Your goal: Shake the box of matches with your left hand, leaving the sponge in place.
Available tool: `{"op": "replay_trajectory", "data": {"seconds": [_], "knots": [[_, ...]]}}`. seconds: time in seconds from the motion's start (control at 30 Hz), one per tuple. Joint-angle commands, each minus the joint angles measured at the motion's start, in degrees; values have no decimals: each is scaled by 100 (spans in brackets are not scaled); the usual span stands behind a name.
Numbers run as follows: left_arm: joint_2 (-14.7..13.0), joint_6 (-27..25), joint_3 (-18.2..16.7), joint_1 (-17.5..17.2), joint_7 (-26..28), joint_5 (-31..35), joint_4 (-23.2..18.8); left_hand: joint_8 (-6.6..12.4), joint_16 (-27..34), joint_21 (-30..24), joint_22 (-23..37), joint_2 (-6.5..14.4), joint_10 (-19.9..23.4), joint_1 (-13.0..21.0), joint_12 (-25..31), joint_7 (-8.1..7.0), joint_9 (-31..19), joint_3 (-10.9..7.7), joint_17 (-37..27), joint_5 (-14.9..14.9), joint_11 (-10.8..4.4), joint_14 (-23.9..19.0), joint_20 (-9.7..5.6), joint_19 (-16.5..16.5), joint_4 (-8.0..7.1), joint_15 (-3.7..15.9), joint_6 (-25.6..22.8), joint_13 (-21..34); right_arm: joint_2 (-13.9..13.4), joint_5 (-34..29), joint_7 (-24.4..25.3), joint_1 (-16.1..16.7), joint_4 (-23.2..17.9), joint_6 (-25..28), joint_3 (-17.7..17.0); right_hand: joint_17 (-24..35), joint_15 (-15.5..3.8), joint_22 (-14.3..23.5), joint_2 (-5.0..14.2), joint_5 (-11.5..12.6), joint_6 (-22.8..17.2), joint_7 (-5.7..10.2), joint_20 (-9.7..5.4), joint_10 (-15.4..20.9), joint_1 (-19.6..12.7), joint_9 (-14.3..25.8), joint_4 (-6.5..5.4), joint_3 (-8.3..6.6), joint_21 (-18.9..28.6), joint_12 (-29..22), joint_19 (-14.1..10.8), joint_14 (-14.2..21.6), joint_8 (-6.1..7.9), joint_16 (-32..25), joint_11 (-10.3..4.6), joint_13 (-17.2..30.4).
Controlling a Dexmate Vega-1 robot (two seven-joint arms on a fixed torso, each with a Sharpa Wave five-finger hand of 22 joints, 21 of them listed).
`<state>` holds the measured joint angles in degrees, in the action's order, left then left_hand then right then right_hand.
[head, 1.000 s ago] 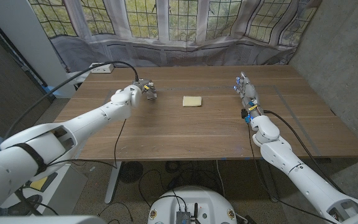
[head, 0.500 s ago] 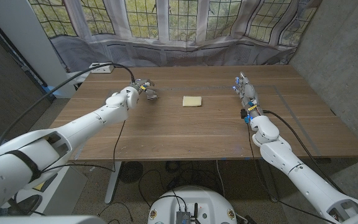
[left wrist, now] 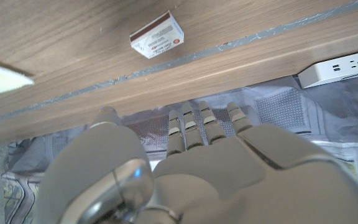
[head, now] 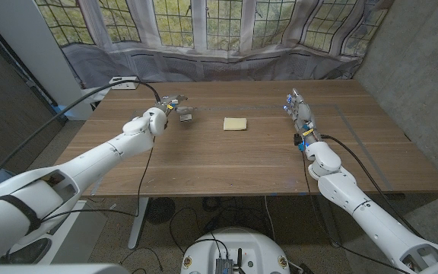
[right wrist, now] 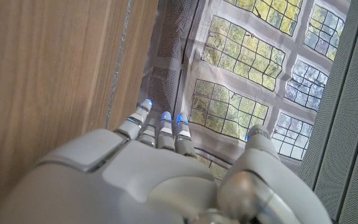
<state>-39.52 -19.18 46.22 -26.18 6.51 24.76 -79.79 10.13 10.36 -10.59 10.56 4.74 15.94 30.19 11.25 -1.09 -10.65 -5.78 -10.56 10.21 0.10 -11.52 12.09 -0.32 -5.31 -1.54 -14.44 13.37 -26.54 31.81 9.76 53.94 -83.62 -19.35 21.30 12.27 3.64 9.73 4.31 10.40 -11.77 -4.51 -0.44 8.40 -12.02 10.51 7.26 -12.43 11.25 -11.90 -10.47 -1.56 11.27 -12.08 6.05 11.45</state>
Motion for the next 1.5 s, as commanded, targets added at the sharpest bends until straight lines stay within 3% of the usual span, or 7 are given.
{"op": "replay_trajectory", "data": {"seconds": [0.03,0.37,0.63,0.97,1.13,1.5], "knots": [[-179,344,-704,-623,394,-688,-673,50,10,-25,9,-3,26,-154,45,123,5,14,-5,20,66,62,27,-96,-77,-43,-54,1,60,-23,-45,-1,105,-206,-1,-11,-37,17,42,-6,-27,-15,-88,30,-55,21,53,-25,66,-8,-107,33,-3,-23,15,16],[-181,1219,-1358,-1146,628,-1728,-863,68,29,-34,11,-12,36,-275,63,173,10,61,0,31,125,59,23,-130,-125,-93,-90,-18,78,-3,-115,-11,183,-271,2,-16,-45,13,45,-6,-4,-5,-105,5,-75,21,61,-33,67,6,-146,47,-14,-21,30,13],[68,2381,-1768,-1335,143,-3057,-279,123,66,-80,16,-10,163,-375,121,202,16,98,10,45,142,-30,14,-63,-156,-124,-261,-41,97,1,-212,-103,276,-272,43,-16,-22,12,37,-9,14,-9,-94,7,-70,20,59,-27,59,7,-148,51,-21,-20,33,10],[28,2712,-2143,-1848,394,-3585,-677,139,83,-92,18,-7,217,-417,143,223,19,113,16,52,148,-94,17,-52,-156,-190,-345,-57,158,21,-352,-231,456,-356,80,-13,-20,11,36,-10,25,-11,-72,-7,-62,19,52,-23,47,15,-139,49,-25,-18,32,7],[162,3063,-2357,-2091,230,-4190,-660,145,82,-96,18,-7,246,-428,153,218,20,116,18,54,144,-105,16,-44,-151,-188,-382,-64,173,33,-398,-255,513,-391,89,-13,-12,10,35,-11,24,-10,-67,-11,-61,18,51,-22,43,17,-141,49,-24,-16,30,6],[242,3579,-2763,-2606,235,-4855,-895,152,83,-121,20,-39,269,-475,159,203,22,147,21,54,186,-128,16,11,-148,-222,-452,-78,162,7,-438,-257,517,-454,97,-12,-4,10,24,-13,43,-32,-59,-3,-54,17,48,-15,37,15,-144,50,-31,-14,34,3]]}}
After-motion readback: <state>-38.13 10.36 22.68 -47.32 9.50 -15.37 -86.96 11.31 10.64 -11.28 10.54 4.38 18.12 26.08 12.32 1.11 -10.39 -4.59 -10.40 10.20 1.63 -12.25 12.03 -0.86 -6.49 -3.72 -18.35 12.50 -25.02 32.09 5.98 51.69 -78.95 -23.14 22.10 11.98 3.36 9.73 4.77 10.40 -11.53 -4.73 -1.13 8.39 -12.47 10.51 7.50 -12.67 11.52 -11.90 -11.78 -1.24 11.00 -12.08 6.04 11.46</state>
